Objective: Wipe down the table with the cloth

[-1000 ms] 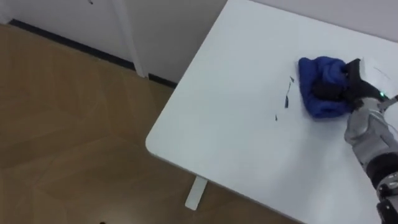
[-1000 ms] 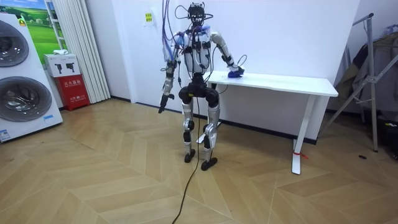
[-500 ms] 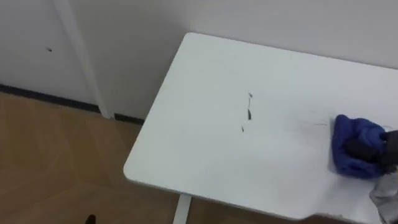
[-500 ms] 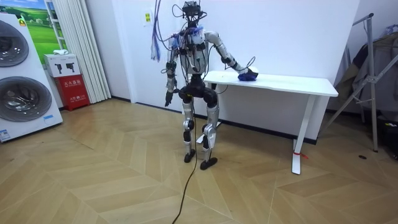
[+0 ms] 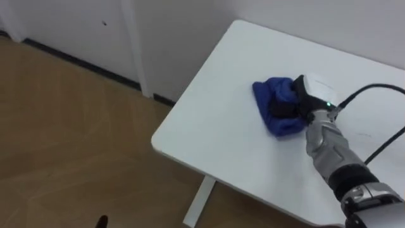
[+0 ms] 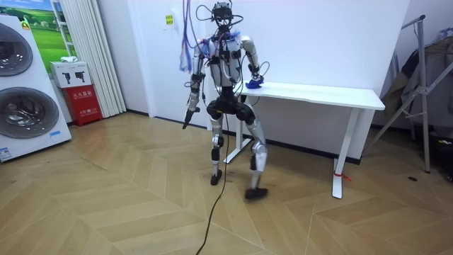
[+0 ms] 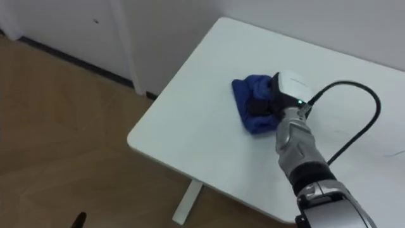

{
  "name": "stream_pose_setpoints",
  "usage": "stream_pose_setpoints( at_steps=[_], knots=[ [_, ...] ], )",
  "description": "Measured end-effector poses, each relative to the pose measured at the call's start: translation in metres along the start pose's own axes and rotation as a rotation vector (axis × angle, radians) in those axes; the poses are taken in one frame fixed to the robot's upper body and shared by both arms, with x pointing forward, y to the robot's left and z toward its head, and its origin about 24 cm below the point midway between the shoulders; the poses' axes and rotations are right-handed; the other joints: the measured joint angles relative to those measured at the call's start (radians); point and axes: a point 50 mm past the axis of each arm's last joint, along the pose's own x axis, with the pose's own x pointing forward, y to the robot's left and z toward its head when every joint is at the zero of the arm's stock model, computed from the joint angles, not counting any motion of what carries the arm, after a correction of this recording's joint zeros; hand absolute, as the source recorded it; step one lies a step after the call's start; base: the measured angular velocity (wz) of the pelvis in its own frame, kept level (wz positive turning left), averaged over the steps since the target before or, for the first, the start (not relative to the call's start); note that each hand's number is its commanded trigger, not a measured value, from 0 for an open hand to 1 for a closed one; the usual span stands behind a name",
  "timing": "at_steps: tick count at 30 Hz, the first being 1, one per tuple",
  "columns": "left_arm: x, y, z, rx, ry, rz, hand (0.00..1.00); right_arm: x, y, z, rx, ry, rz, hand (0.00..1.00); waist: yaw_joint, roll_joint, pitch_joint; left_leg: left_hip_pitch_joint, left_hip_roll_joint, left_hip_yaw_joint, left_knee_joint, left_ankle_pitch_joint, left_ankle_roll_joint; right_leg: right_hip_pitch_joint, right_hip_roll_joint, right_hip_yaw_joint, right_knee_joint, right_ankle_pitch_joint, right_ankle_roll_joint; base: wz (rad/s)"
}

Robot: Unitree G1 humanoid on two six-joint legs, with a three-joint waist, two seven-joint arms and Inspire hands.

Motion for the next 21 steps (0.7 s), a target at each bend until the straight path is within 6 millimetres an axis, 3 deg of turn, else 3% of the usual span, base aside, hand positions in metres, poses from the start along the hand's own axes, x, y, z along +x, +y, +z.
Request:
stream_pose_setpoints(
  at_steps=[1, 2, 3, 4, 5, 6, 7, 8, 9, 10, 11, 12, 13, 14, 15, 17, 18, 19, 20, 21],
  knots=[
    [0.002, 0.009, 0.001, 0.019, -0.007, 0.024, 0.0, -0.007, 0.005, -0.011, 0.029, 0.023, -0.018, 1.0, -0.027, 0.002, -0.0039, -0.022, 0.03, -0.048, 0.017, 0.003, -0.029, 0.045, 0.011, -0.002, -0.095, 0.038, 0.004, 0.71],
    [0.004, 0.02, 0.001, 0.03, -0.01, 0.049, 0.0, -0.015, 0.011, -0.024, 0.048, 0.057, -0.02, 1.0, -0.057, -0.008, -0.019, -0.033, 0.059, -0.095, 0.016, 0.015, -0.064, 0.086, 0.032, -0.025, -0.187, 0.091, 0.006, 0.74],
    [0.004, 0.026, 0.0, 0.038, -0.012, 0.062, 0.0, -0.019, 0.014, -0.031, 0.054, 0.076, -0.015, 1.0, -0.073, -0.006, -0.0222, -0.036, 0.074, -0.115, 0.015, 0.02, -0.082, 0.106, 0.049, -0.037, -0.222, 0.115, 0.01, 0.61],
    [0.005, 0.037, -0.001, 0.053, -0.016, 0.089, 0.0, -0.027, 0.019, -0.045, 0.062, 0.119, -0.003, 1.0, -0.09, -0.015, -0.0326, -0.03, 0.107, -0.141, 0.014, 0.03, -0.125, 0.129, 0.083, -0.056, -0.262, 0.159, 0.025, 0.2],
    [0.003, 0.044, -0.008, 0.043, -0.005, 0.11, 0.0, -0.035, 0.023, -0.059, 0.044, 0.15, 0.012, 1.0, -0.09, -0.013, -0.0514, -0.016, 0.152, -0.151, 0.012, 0.037, -0.17, 0.135, 0.12, -0.075, -0.24, 0.118, 0.089, -0.08],
    [0.002, 0.043, -0.011, 0.029, 0.004, 0.111, 0.0, -0.036, 0.021, -0.064, 0.033, 0.157, 0.013, 1.0, -0.088, -0.002, -0.0603, -0.003, 0.181, -0.15, 0.002, 0.045, -0.186, 0.134, 0.145, -0.076, -0.223, 0.086, 0.11, -0.36],
    [0.0, 0.038, -0.017, 0.026, 0.017, 0.099, 0.0, -0.04, 0.017, -0.078, 0.001, 0.177, 0.017, 1.0, -0.089, 0.019, -0.0664, 0.032, 0.224, -0.146, -0.045, 0.068, -0.178, 0.124, 0.176, -0.08, -0.177, 0.027, 0.097, -0.33],
    [-0.002, 0.032, -0.022, 0.021, 0.023, 0.087, 0.0, -0.043, 0.013, -0.089, -0.036, 0.193, 0.027, 1.0, -0.092, 0.009, -0.0596, 0.076, 0.236, -0.137, -0.096, 0.103, -0.134, 0.107, 0.183, -0.08, -0.124, -0.028, 0.069, -0.25],
    [-0.003, 0.029, -0.024, 0.018, 0.03, 0.079, 0.0, -0.043, 0.011, -0.092, -0.048, 0.201, 0.034, 1.0, -0.095, 0.01, -0.0587, 0.089, 0.234, -0.128, -0.103, 0.108, -0.129, 0.098, 0.188, -0.078, -0.105, -0.047, 0.046, -0.21],
    [-0.004, 0.023, -0.025, 0.011, 0.034, 0.066, 0.0, -0.042, 0.007, -0.095, -0.061, 0.219, 0.042, 1.0, -0.1, 0.01, -0.0539, 0.089, 0.224, -0.084, -0.068, 0.108, -0.129, 0.086, 0.206, -0.075, -0.092, -0.066, 0.018, -0.26],
    [-0.005, 0.02, -0.024, 0.005, 0.03, 0.06, 0.0, -0.039, 0.004, -0.092, -0.066, 0.212, 0.058, 1.0, -0.098, 0.0, -0.0433, 0.08, 0.201, -0.059, -0.021, 0.102, -0.119, 0.075, 0.219, -0.065, -0.094, -0.073, -0.012, -0.3],
    [-0.005, 0.019, -0.025, 0.003, 0.031, 0.057, 0.0, -0.036, 0.002, -0.088, -0.063, 0.203, 0.063, 1.0, -0.098, -0.004, -0.0344, 0.078, 0.188, -0.047, 0.001, 0.094, -0.105, 0.072, 0.226, -0.058, -0.095, -0.074, -0.027, -0.39],
    [-0.006, 0.014, -0.027, 0.009, 0.035, 0.043, 0.0, -0.028, -0.003, -0.076, -0.053, 0.162, 0.073, 1.0, -0.094, -0.01, -0.0187, 0.067, 0.143, -0.037, 0.045, 0.061, -0.075, 0.066, 0.238, -0.047, -0.102, -0.071, -0.045, -0.48],
    [-0.008, 0.008, -0.028, 0.024, 0.037, 0.025, 0.0, -0.019, -0.008, -0.061, -0.061, 0.123, 0.075, 1.0, -0.078, -0.005, -0.0136, 0.052, 0.087, -0.035, 0.07, 0.023, -0.049, 0.051, 0.25, -0.026, -0.102, -0.067, -0.055, -0.54],
    [-0.009, 0.004, -0.028, 0.028, 0.036, 0.013, 0.0, -0.014, -0.013, -0.054, -0.07, 0.102, 0.069, 1.0, -0.067, 0.0, -0.0098, 0.046, 0.057, -0.033, 0.078, 0.004, -0.04, 0.043, 0.259, -0.016, -0.105, -0.063, -0.062, -0.52],
    [-0.011, -0.005, -0.031, 0.019, 0.047, -0.026, 0.0, 0.001, -0.025, -0.017, -0.083, -0.015, 0.033, 1.0, -0.038, 0.007, 0.0041, 0.018, -0.078, -0.033, 0.022, -0.021, 0.027, 0.004, 0.287, 0.02, -0.129, -0.048, -0.087, -0.56],
    [-0.012, -0.005, -0.032, 0.019, 0.048, -0.025, 0.0, 0.003, -0.027, -0.009, -0.077, -0.036, 0.027, 1.0, -0.03, 0.008, 0.0068, 0.021, -0.102, -0.042, 0.004, -0.011, 0.039, -0.002, 0.296, 0.026, -0.144, -0.041, -0.098, -0.53],
    [-0.012, -0.003, -0.035, 0.016, 0.056, -0.021, 0.0, 0.005, -0.027, 0.0, -0.08, -0.068, 0.023, 1.0, -0.017, 0.003, 0.001, 0.03, -0.106, -0.042, -0.041, 0.01, 0.042, -0.001, 0.315, 0.027, -0.19, -0.027, -0.117, -0.14],
    [-0.013, -0.004, -0.036, 0.019, 0.06, -0.024, 0.0, 0.006, -0.028, 0.003, -0.076, -0.089, 0.016, 1.0, -0.019, 0.004, 0.001, 0.043, -0.113, -0.042, -0.079, 0.031, 0.045, 0.011, 0.329, 0.028, -0.231, -0.013, -0.122, 0.04],
    [-0.014, -0.005, -0.038, 0.018, 0.063, -0.025, 0.0, 0.005, -0.028, 0.002, -0.075, -0.089, 0.012, 1.0, -0.021, 0.004, -0.0026, 0.048, -0.119, -0.041, -0.103, 0.04, 0.048, 0.013, 0.334, 0.031, -0.246, -0.008, -0.115, 0.26]
  ],
)
